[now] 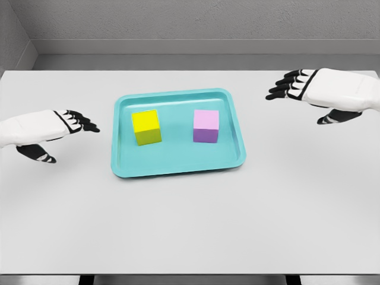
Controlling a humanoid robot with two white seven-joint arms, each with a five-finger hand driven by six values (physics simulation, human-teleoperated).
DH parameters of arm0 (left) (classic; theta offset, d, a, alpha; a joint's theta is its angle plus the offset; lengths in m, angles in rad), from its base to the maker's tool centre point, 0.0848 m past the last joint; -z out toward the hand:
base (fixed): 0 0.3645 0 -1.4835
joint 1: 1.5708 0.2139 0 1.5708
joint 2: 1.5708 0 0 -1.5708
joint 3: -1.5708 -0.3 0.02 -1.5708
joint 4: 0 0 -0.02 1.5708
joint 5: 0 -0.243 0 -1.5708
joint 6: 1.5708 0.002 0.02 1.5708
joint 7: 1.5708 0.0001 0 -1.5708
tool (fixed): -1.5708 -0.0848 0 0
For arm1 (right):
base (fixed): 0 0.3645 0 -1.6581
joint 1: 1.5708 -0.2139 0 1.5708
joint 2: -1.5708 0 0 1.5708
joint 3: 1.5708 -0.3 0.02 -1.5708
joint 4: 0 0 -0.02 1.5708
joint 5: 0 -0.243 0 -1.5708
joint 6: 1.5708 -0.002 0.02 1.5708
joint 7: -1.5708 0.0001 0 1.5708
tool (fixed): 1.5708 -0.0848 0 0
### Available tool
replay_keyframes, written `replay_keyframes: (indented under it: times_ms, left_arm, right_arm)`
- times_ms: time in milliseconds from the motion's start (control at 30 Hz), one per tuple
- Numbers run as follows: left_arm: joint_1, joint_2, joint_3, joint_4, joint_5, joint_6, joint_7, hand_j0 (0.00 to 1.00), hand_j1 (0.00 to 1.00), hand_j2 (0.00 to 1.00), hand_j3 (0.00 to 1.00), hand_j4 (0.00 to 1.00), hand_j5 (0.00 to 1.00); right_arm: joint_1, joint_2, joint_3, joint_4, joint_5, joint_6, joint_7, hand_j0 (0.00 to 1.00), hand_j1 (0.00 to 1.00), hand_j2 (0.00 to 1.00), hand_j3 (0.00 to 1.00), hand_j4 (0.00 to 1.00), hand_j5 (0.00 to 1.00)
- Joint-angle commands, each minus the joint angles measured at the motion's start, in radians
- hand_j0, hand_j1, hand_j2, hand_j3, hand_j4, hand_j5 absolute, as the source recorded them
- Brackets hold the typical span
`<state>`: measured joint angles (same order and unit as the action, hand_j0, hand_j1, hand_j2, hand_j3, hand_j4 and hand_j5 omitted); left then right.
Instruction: Push two cubes
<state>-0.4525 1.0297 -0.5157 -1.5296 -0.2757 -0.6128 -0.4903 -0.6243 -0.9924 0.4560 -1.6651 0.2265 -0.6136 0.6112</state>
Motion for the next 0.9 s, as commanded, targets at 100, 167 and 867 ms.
replay_keyframes:
  times_ms: [100, 167, 867]
  left_arm:
    - [-0.002, -0.003, -0.010, 0.022, 0.004, 0.002, -0.004, 1.00, 1.00, 1.00, 1.00, 1.00, 1.00]
    - [-0.052, -0.039, -0.047, 0.109, 0.007, 0.002, -0.002, 1.00, 1.00, 1.00, 1.00, 1.00, 1.00]
    - [-0.338, -0.402, -0.230, 0.439, -0.039, 0.002, -0.121, 0.44, 0.44, 0.44, 0.44, 0.44, 0.44]
  right_arm:
    - [-0.003, 0.006, 0.052, -0.007, -0.007, 0.003, 0.000, 1.00, 1.00, 1.00, 1.00, 1.00, 1.00]
    - [-0.037, 0.012, 0.148, -0.008, -0.004, 0.003, 0.000, 0.67, 0.67, 0.67, 0.67, 0.67, 0.67]
    - [-0.244, 0.195, 0.408, 0.119, 0.142, 0.003, 0.000, 0.13, 0.13, 0.13, 0.13, 0.13, 0.13]
